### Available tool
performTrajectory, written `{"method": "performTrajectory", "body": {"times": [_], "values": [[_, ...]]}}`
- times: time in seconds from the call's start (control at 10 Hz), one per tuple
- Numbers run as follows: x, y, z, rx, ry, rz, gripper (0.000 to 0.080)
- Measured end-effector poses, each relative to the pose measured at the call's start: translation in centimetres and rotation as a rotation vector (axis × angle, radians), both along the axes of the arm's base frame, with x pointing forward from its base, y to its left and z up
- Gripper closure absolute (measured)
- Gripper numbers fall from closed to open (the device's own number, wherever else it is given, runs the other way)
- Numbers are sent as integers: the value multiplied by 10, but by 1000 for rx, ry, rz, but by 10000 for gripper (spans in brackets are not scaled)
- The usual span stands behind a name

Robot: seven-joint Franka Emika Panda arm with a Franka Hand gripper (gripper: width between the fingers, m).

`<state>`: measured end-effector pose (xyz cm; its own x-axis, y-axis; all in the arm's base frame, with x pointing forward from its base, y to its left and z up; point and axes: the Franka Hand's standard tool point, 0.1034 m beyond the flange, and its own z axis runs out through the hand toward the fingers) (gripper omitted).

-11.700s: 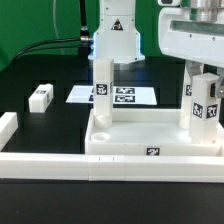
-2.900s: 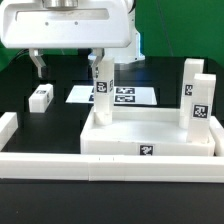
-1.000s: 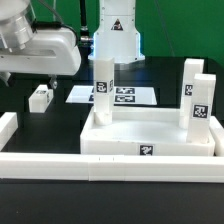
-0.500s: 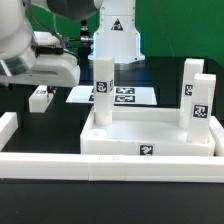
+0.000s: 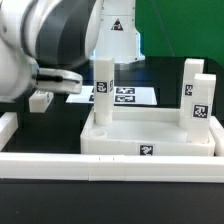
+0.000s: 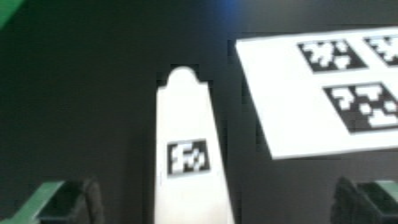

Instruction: Assemble desk

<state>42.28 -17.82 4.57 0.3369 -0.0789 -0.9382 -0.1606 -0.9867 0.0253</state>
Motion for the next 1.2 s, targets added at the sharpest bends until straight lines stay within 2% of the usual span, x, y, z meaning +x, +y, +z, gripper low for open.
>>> {"method": "performTrajectory", "body": {"times": [0.1, 0.2, 0.6, 1.0, 1.2], "values": [[7, -3, -7, -9, -3, 12, 150], [8, -3, -6, -10, -11, 13, 150], [-1, -6, -19, -14, -23, 14, 150], [-1, -9, -32, -29, -60, 25, 150], [1, -9, -33, -31, -71, 28, 165]]}}
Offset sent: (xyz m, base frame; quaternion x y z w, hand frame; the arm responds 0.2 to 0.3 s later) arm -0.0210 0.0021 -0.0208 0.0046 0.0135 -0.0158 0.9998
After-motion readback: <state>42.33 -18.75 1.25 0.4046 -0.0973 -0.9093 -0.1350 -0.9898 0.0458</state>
